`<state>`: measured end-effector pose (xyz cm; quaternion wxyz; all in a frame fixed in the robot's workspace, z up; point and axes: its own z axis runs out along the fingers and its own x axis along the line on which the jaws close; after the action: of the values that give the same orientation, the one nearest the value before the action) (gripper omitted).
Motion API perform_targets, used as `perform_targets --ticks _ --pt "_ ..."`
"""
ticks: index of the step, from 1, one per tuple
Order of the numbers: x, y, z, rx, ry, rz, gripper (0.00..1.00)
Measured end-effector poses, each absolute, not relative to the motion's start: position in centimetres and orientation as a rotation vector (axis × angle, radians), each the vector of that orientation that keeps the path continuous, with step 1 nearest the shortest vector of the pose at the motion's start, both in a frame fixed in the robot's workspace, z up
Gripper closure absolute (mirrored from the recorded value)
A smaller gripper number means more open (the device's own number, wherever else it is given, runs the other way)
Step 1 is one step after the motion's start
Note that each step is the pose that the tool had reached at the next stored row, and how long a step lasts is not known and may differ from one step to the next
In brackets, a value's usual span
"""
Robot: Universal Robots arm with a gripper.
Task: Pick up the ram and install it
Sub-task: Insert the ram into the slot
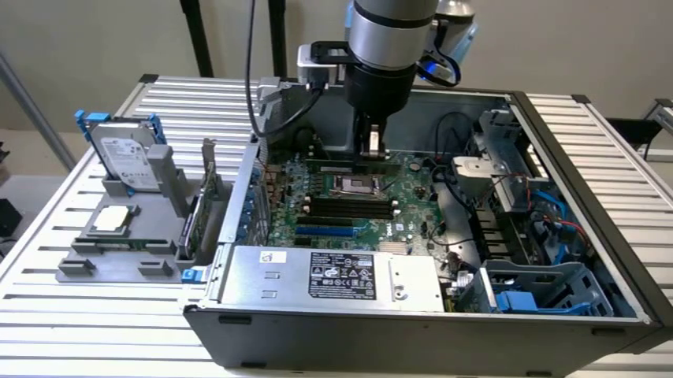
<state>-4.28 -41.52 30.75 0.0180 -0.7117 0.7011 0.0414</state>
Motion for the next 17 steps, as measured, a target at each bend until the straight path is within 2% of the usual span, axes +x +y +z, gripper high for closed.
perform_targets --ticks 17 --pt "-4.2 -41.5 27.8 -2.218 2.186 0.112 0.87"
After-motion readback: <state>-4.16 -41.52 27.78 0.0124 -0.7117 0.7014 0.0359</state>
